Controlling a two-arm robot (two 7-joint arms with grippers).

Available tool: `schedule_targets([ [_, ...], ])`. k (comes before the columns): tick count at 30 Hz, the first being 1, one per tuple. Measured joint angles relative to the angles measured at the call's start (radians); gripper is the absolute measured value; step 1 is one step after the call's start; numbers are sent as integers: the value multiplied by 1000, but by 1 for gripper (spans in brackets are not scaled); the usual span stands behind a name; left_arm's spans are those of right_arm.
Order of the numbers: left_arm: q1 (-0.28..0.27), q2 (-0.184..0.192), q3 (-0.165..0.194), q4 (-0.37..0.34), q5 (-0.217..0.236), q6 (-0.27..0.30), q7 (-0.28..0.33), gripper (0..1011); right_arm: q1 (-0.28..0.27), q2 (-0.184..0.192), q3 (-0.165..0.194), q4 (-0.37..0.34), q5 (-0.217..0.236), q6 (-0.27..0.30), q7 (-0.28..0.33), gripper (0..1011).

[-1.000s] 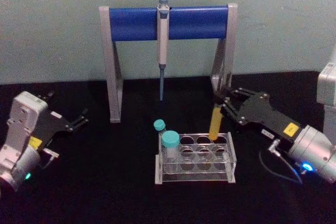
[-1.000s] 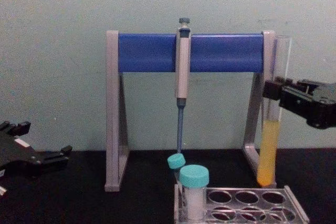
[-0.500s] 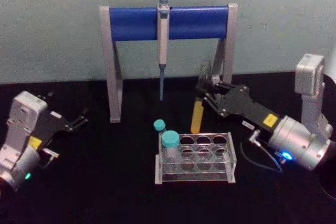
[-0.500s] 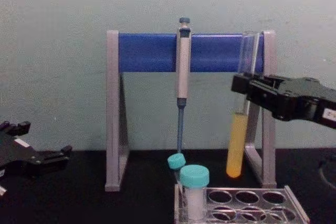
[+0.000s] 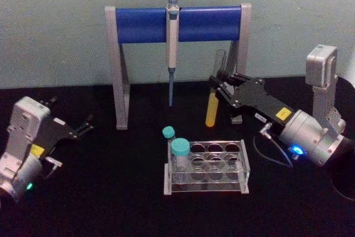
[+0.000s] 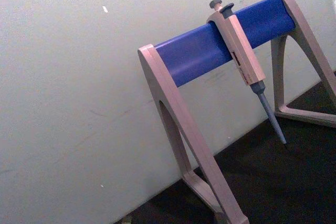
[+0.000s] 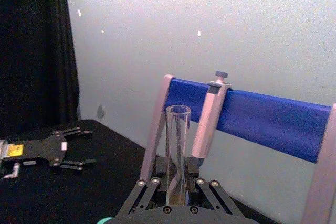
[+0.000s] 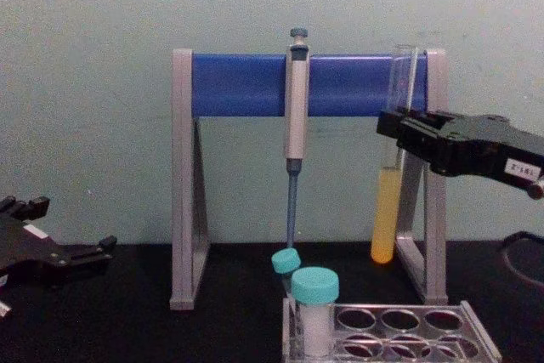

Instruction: Pick up the test tube from the test tube rack, shake it, then place it back into the test tube rack.

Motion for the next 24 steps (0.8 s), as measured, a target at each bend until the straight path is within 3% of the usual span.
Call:
schedule_targets([
  [15,0,0,0,0,0,0,0,1010,-20,-2,26,-21,-15,19,-34,221],
  [24,0,0,0,0,0,0,0,1010,-72,25,59,-72,-23,29,-62,221],
])
